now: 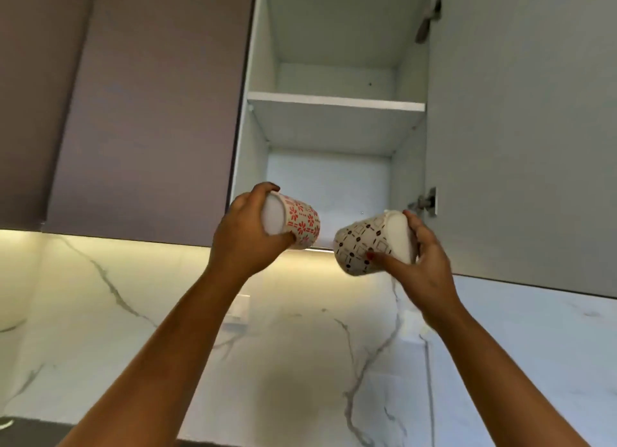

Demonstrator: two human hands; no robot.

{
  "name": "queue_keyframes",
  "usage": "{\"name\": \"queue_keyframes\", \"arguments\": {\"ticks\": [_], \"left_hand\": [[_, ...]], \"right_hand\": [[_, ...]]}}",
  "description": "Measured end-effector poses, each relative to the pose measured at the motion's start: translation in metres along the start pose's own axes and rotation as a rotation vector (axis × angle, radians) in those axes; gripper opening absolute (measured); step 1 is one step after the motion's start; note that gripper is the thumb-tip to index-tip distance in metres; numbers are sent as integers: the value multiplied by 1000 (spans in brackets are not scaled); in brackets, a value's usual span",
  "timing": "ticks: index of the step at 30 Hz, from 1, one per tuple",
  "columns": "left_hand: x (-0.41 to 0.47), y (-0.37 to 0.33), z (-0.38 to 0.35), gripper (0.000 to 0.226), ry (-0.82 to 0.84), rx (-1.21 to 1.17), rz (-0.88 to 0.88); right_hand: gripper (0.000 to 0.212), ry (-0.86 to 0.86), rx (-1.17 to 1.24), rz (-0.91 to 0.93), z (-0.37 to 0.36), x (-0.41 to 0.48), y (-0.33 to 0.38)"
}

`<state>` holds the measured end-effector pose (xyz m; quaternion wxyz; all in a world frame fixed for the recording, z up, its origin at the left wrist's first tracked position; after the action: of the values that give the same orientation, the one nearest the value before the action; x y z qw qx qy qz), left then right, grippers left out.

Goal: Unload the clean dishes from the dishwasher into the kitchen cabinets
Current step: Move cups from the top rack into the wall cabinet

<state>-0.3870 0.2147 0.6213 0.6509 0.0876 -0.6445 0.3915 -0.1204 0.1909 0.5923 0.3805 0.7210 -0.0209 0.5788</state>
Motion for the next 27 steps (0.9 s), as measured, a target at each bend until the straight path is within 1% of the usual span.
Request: {"name": "queue_keyframes", "arguments": {"ticks": [4, 7, 9, 11, 13, 15, 18, 22, 27], "left_hand": [[58, 13, -10, 74, 65, 86, 5], [95, 30, -29, 72, 129, 135, 16], [113, 45, -42, 71, 156, 174, 26], [127, 59, -58, 72, 199, 220, 33], [139, 74, -73, 73, 249, 236, 45], [152, 88, -86, 72, 277, 248, 20], [169, 109, -103, 68, 292, 291, -6], [186, 132, -124, 66, 304, 334, -8], [199, 142, -152, 67, 316, 423, -52]], "right_hand": [[90, -6, -21, 76, -40, 58, 9], [90, 2, -112, 101, -70, 91, 8], [93, 31, -173, 73, -90, 112, -2], [93, 60, -212, 2, -107, 126, -16], [90, 86, -252, -43, -121, 136, -28], [84, 95, -310, -55, -136, 147, -37], [74, 133, -380, -100, -157, 162, -48], [72, 163, -457, -141, -181, 175, -66], [68, 196, -563, -150, -199, 190, -84]]}}
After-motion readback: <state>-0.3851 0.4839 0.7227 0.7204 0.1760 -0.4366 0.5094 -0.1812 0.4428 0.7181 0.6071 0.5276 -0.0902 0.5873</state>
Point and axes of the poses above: each hand's wrist, its own x-axis towards the middle knuckle, its own z-axis out of the back of the hand, y = z × x, the point moved 7 cm from there along x, towards the middle knuckle, and after that the axes turned 6 degrees about -y, right-handed, at the moved point
